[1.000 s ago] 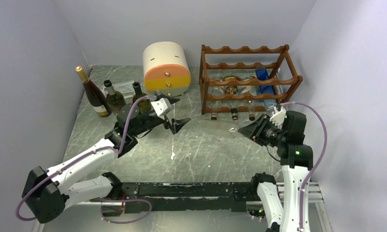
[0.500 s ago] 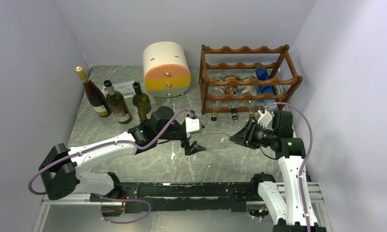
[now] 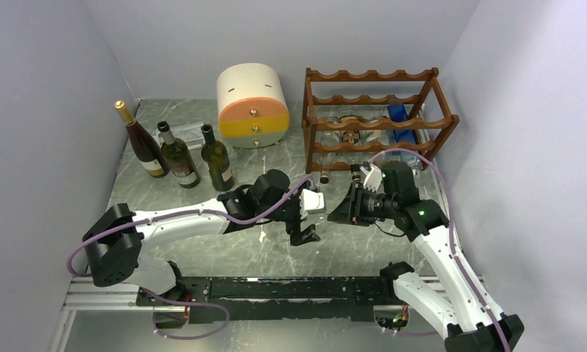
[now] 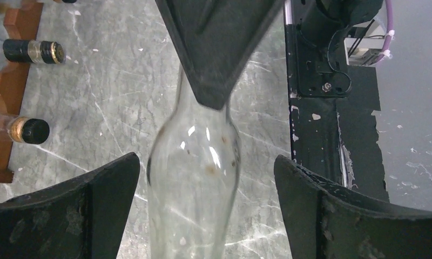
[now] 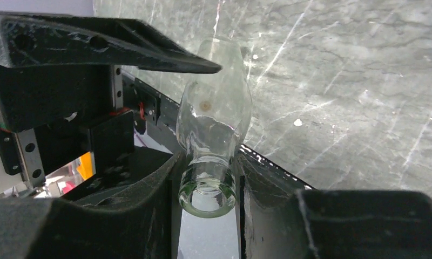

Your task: Take the wine bottle off the wine rack

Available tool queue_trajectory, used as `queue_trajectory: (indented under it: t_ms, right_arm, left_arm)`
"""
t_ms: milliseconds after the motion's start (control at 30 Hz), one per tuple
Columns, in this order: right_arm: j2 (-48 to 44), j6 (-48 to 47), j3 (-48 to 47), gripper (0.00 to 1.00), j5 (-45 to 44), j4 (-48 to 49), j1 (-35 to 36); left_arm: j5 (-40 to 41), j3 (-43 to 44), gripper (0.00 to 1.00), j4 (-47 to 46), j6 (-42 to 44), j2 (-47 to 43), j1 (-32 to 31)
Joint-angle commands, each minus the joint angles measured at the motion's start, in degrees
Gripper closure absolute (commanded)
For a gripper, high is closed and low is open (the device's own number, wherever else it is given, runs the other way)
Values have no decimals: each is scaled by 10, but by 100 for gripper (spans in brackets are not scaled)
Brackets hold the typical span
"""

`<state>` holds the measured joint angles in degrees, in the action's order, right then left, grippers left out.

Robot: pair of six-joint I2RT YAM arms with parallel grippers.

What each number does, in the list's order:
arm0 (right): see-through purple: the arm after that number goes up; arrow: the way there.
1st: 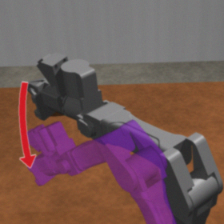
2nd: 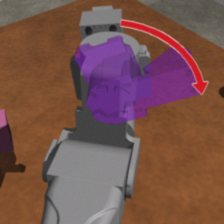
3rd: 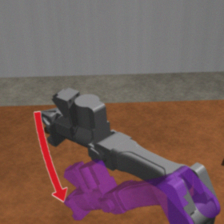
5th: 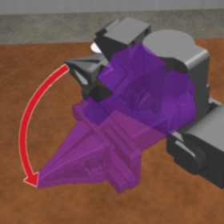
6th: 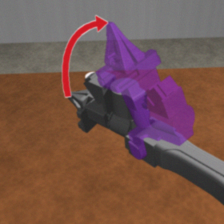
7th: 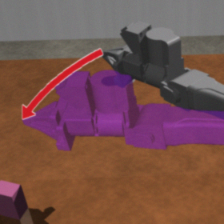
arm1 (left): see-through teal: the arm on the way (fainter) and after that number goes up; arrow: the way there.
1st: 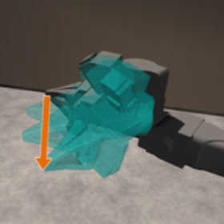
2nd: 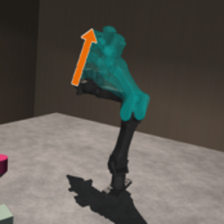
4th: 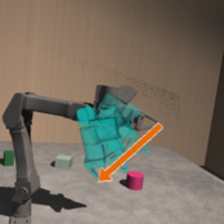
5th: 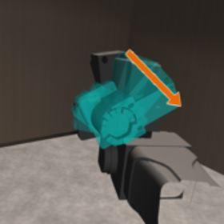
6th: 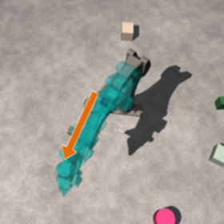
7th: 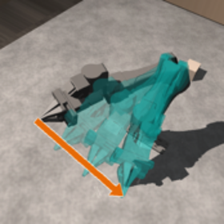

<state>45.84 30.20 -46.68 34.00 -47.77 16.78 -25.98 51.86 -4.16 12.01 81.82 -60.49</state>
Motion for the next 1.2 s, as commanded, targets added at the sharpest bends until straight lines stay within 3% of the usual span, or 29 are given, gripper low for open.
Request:
queue_trajectory:
  t_ms: [0, 167, 467, 533, 700, 800, 900, 1033, 1167]
  right_arm:
    - [4, 54, -2, 100, -37, 77, 59]
    - [11, 73, -10, 100, -77, 92, 109]
    - [20, 60, -30, 99, -93, 101, 150]
    - [19, 56, -43, 87, -98, 107, 150]
    - [35, 44, -89, 34, -143, 104, 150]
    - [44, 39, -125, 11, -165, 104, 151]
    - [40, 42, -151, 0, -196, 102, 150]
    - [0, 58, -155, 0, -254, 111, 150]
    - [-40, 71, -134, 0, -293, 118, 150]
  left_arm:
    - [5, 39, 5, 40, 7, 21, -4]
    - [-9, 50, 15, 66, 25, 35, -4]
    - [64, 36, 66, 59, 51, -4, -3]
    - [93, 27, 75, 48, 50, -23, -3]
    - [152, -6, 92, -4, 43, -75, -4]
    - [199, -29, 93, -39, 41, -102, -2]
    - [255, -57, 93, -77, 35, -137, 1]
    - [327, -104, 93, -152, 20, -183, 17]
    - [325, -141, 93, -230, -30, -208, 73]
